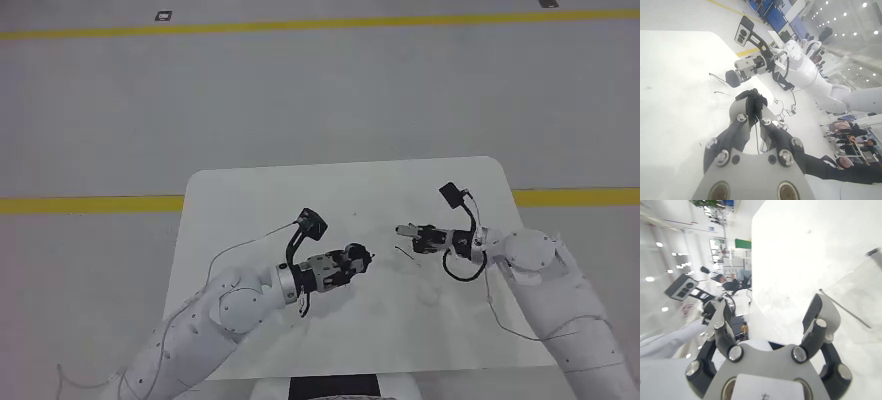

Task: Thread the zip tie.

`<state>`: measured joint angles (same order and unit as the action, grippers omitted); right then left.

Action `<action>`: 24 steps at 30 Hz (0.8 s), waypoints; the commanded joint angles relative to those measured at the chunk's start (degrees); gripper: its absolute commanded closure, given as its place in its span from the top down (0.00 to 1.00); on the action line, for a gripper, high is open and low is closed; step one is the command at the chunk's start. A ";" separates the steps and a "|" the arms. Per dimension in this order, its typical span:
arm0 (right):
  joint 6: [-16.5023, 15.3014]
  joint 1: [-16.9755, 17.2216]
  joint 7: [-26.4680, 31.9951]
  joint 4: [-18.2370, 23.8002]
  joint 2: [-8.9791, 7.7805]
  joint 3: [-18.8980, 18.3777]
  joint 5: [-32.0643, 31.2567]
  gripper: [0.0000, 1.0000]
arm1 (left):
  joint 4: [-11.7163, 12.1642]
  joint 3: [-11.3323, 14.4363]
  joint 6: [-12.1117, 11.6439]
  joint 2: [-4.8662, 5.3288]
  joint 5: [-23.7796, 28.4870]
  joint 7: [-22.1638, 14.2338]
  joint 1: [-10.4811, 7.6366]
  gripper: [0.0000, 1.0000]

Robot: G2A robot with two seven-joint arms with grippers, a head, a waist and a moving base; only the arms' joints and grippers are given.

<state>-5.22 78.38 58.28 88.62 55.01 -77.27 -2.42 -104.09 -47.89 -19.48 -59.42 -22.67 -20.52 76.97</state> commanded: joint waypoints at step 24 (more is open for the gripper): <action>-4.98 0.12 -2.08 8.31 -1.55 2.62 -32.06 1.00 | 0.00 0.00 0.00 0.00 0.00 0.00 0.00 0.00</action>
<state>-9.25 78.97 55.99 97.20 53.46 -75.10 -33.70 -104.09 -47.89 -19.48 -59.41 -22.67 -20.51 76.97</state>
